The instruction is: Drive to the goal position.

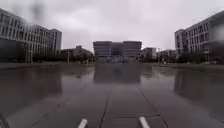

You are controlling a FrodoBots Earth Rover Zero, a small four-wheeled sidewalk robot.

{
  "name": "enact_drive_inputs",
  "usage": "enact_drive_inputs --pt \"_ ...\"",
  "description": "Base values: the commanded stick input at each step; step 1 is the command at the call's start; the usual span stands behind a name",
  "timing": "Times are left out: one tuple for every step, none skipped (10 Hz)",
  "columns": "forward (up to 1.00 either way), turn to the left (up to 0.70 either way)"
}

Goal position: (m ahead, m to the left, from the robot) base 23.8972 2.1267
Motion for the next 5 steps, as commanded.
enact_drive_inputs --pt "1.0 0.0" --pt "1.0 0.0" --pt "1.0 0.0" --pt "1.0 0.0" --pt "1.0 0.0"
